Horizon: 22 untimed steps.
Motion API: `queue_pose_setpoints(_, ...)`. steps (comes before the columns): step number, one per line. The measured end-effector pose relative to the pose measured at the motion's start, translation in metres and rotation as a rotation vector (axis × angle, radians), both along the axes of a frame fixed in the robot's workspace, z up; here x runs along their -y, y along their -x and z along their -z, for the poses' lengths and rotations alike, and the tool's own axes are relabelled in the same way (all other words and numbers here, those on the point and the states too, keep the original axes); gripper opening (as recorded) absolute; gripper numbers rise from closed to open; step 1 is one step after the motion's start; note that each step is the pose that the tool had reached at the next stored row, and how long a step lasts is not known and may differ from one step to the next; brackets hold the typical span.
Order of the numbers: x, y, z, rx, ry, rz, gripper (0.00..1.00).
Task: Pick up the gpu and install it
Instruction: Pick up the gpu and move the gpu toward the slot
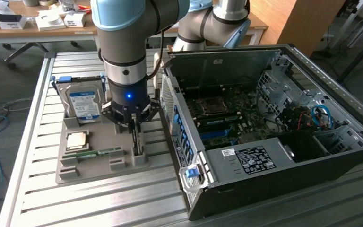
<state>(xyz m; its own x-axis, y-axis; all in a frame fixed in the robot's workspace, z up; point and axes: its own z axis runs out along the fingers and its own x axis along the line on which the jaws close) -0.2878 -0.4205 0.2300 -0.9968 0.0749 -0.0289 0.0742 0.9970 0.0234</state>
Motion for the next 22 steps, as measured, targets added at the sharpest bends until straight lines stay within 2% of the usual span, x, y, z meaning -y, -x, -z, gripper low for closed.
queue_pose_setpoints(12, 0.0000, 0.000, -0.0009, 0.0002, -0.0001, 0.000, 0.27)
queue_pose_setpoints(22, 0.0000, 0.000, -0.0170, 0.0000, -0.0001, 0.000, 0.27)
